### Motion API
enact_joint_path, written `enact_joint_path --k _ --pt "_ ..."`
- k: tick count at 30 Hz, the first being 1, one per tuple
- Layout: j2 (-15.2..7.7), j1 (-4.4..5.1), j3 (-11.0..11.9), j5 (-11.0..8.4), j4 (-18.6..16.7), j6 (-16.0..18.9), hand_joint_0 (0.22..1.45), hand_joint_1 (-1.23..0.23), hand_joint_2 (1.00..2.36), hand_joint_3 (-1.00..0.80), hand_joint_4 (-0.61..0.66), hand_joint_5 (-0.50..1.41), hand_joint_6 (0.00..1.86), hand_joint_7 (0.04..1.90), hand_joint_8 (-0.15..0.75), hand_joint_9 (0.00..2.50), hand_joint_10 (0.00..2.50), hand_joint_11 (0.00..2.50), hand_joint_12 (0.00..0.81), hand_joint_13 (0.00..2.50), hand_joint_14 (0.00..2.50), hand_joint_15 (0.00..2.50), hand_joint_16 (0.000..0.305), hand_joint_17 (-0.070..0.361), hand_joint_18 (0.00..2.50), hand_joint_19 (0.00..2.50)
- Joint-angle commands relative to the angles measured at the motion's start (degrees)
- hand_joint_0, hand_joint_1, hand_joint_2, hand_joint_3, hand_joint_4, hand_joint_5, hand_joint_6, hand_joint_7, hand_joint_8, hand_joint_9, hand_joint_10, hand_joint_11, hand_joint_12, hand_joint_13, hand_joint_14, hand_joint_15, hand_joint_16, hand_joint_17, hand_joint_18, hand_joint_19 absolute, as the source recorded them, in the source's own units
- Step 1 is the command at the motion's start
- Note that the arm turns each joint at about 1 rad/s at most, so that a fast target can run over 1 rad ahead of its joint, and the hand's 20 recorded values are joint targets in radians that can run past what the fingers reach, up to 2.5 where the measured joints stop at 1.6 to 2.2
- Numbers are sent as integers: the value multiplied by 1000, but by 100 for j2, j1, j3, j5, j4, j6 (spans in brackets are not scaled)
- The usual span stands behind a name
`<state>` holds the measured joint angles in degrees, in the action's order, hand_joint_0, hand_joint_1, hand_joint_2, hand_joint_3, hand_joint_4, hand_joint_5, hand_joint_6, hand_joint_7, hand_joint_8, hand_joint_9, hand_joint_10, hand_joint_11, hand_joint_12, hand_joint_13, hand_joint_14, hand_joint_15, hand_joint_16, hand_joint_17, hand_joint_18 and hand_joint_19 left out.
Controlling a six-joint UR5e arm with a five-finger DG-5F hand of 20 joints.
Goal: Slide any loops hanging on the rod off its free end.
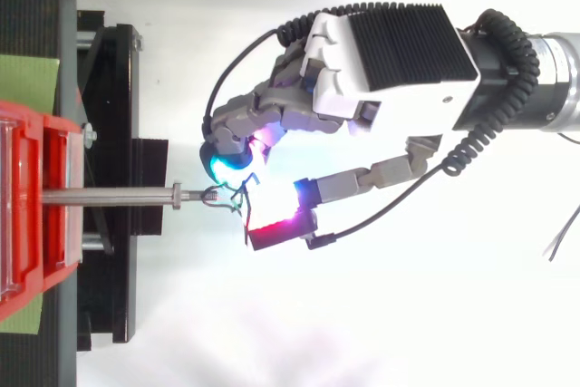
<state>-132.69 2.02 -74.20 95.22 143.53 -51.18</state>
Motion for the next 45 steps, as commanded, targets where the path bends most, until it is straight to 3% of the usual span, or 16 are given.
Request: enact_joint_path --k 1,11,14,21,24,26,29,32,33,35,36,37,40,45 --pt "103 0 2 -21 255 135 600 -724 1007 172 50 -121 906 1329 423 1053 8 481 450 954 8 242 77 173 1064 387" --pt "384 8 2 -118 931 161 616 -737 1008 197 -6 -130 915 1362 417 1044 11 490 444 951 8 240 75 170 1060 393" --pt "542 26 2 -241 1283 214 639 -757 1011 201 -14 -147 926 1404 410 1034 9 495 431 945 8 247 73 164 1045 406" --pt "656 35 2 -355 1634 258 623 -758 1018 29 91 -153 920 1371 392 1034 12 502 415 937 8 256 69 156 1026 420" --pt "665 44 2 -355 1784 451 606 -682 1014 -78 176 -145 915 1351 392 1055 12 484 420 939 8 266 71 160 1012 443" --pt "656 61 2 -478 1924 838 589 -617 1010 -122 226 -136 907 1386 411 1105 13 481 430 933 9 280 74 166 983 462" --pt "656 70 2 -619 2021 1119 577 -533 1010 -155 228 -135 906 1385 413 1115 10 501 433 921 9 278 74 166 958 484" --pt "656 105 2 -882 2144 1673 572 -493 1011 -153 218 -132 903 1365 427 1140 10 504 441 922 9 282 75 168 957 478" --pt "656 158 2 -1032 2144 2130 572 -491 1010 -143 209 -131 902 1365 429 1141 10 515 439 923 9 284 75 168 959 484" --pt "656 184 37 -1128 2144 2358 577 -532 1004 -81 177 -123 899 1360 443 1173 10 510 454 940 8 270 78 175 990 461" --pt "656 184 37 -1128 2144 2358 579 -598 1000 -3 171 -119 897 1349 455 1197 12 513 464 956 7 260 79 179 1016 448" --pt "656 202 63 -1172 2144 2472 573 -664 1119 68 142 -117 891 1412 458 1204 10 517 463 967 9 255 79 177 1043 425" --pt "656 228 169 -1172 2188 2552 633 -746 1034 158 18 -138 914 1407 428 1173 10 528 443 961 8 260 75 168 1021 430" --pt "656 255 406 -1190 2575 2543 631 -752 1018 -130 114 -180 920 1261 384 1119 12 560 397 919 10 283 65 146 958 465"
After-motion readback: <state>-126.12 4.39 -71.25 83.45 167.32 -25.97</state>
